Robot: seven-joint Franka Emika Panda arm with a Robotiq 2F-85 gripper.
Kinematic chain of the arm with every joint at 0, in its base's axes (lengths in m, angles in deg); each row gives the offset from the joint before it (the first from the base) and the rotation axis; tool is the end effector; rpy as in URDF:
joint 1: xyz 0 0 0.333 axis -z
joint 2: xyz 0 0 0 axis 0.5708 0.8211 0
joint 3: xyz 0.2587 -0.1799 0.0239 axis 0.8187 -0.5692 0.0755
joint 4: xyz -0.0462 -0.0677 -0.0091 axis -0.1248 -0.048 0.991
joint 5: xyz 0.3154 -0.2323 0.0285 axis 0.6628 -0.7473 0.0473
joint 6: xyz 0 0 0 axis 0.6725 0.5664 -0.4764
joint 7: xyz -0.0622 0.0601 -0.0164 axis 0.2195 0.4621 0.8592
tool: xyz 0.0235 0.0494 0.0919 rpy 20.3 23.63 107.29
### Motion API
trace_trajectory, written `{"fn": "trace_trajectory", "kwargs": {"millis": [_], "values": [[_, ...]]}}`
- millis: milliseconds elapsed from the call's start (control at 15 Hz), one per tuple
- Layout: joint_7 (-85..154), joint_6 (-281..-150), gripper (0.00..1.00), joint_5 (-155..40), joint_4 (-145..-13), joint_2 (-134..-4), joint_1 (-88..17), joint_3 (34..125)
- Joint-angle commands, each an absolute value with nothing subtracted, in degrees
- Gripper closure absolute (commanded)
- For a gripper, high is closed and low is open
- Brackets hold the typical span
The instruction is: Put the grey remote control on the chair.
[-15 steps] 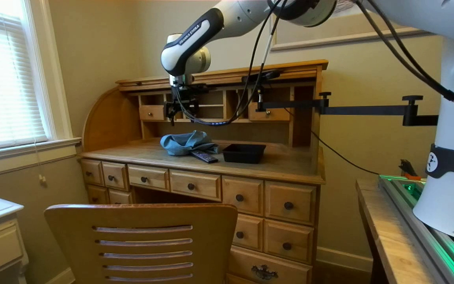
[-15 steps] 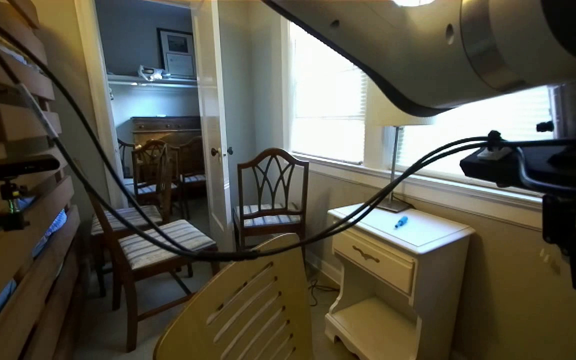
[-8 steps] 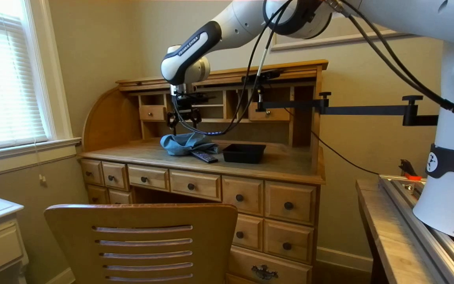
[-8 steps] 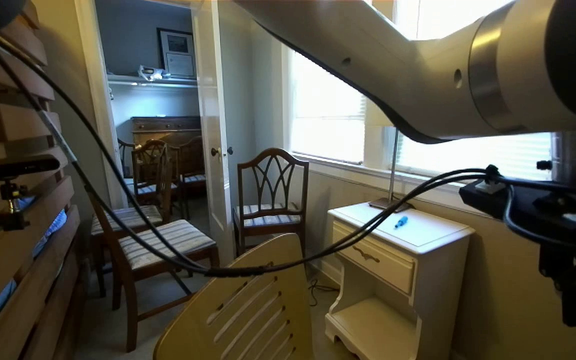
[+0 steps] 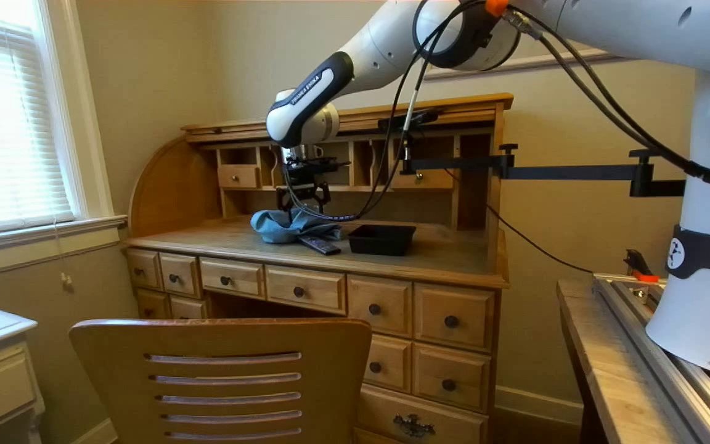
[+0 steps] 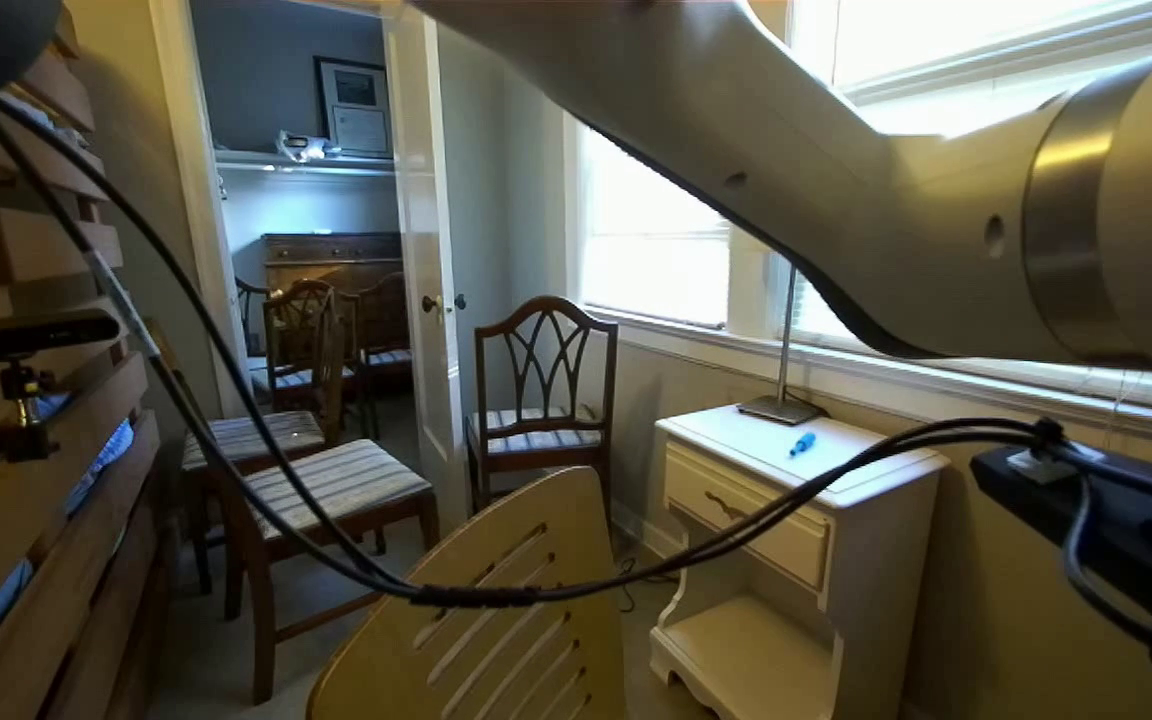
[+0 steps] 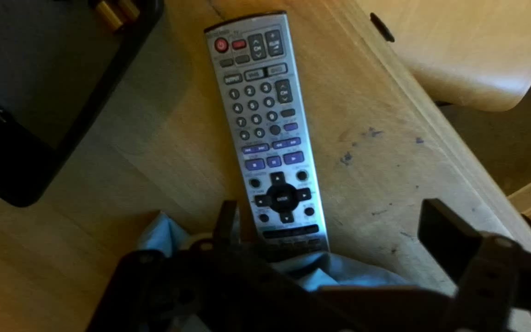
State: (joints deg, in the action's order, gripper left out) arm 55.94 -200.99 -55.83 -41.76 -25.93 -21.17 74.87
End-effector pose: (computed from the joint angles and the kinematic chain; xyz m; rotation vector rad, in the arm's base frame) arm 0.7510 -0.2599 0.2384 2.7832 -1.0897 0.1512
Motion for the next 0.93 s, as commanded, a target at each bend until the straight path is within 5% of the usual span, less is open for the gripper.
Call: {"fn": "trace_trajectory", "kwargs": {"millis": [0,867], "values": [[58.2,-200.0,0.00,-53.6,-41.6,-25.8,-19.9,75.8],[57.9,-203.8,0.00,-55.7,-39.7,-21.0,-20.8,73.6]]}}
